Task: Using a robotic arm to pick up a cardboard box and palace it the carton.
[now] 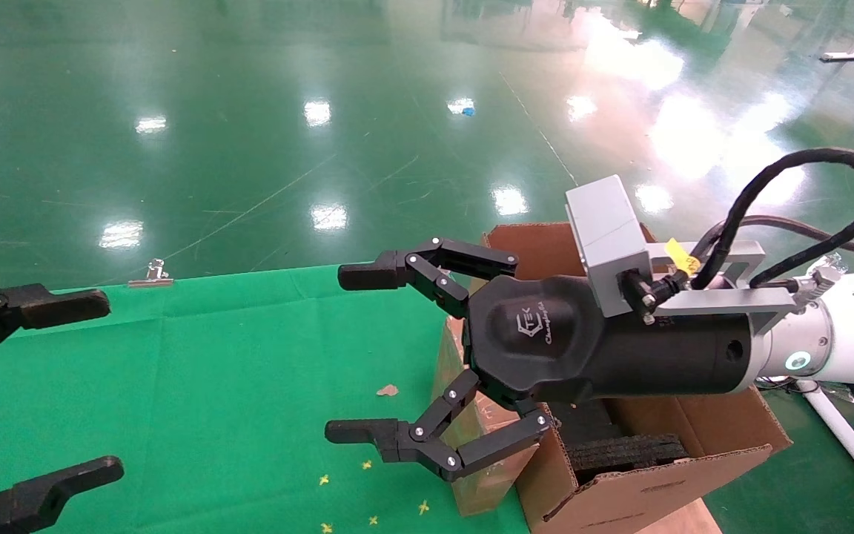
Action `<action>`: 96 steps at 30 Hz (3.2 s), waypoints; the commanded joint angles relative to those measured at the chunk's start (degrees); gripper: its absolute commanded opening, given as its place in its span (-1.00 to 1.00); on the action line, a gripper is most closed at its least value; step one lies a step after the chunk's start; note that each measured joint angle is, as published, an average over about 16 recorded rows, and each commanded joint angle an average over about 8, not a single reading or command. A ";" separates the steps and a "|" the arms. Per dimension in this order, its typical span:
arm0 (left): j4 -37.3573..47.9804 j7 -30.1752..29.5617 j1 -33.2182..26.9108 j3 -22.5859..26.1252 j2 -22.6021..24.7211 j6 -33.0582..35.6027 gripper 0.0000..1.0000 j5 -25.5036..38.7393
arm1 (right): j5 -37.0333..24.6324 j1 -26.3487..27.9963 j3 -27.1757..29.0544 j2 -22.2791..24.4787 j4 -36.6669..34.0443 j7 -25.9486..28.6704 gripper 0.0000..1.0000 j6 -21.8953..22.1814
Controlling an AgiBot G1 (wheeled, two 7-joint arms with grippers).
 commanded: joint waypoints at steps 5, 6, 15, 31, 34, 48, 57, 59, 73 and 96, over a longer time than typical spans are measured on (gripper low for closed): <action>0.00 0.00 0.00 0.00 0.00 0.00 1.00 0.00 | 0.00 0.00 0.00 0.00 0.00 0.00 1.00 0.00; 0.00 0.00 0.00 0.00 0.00 0.00 1.00 0.00 | 0.00 0.00 0.00 0.00 0.00 0.00 1.00 0.00; 0.02 0.01 -0.01 0.01 0.00 0.00 1.00 0.00 | -0.60 0.20 -0.42 -0.06 0.15 0.60 1.00 0.19; 0.06 0.06 -0.05 0.09 -0.01 0.00 1.00 -0.05 | -30.35 18.69 -19.66 -9.07 0.17 25.53 1.00 -3.20; 0.06 0.07 -0.05 0.11 -0.02 0.00 1.00 -0.06 | -35.87 23.45 -24.58 -11.47 0.02 29.33 1.00 -4.74; 0.06 0.10 -0.06 0.17 -0.04 -0.03 1.00 -0.10 | -40.97 46.79 -47.89 -13.24 2.12 36.21 1.00 -5.65; 0.06 0.12 -0.07 0.20 -0.06 -0.04 1.00 -0.12 | -40.13 58.82 -61.75 -13.99 3.06 34.94 1.00 -5.36; 0.06 0.12 -0.07 0.21 -0.06 -0.05 1.00 -0.13 | -39.64 60.37 -64.61 -14.36 3.11 34.82 1.00 -5.20; 0.06 0.15 -0.08 0.27 -0.09 -0.07 1.00 -0.17 | -38.76 63.07 -76.07 -16.74 3.01 36.25 1.00 -2.96; 0.06 0.20 -0.10 0.36 -0.13 -0.11 1.00 -0.23 | -32.30 63.09 -76.63 -18.81 -20.06 63.66 1.00 -0.94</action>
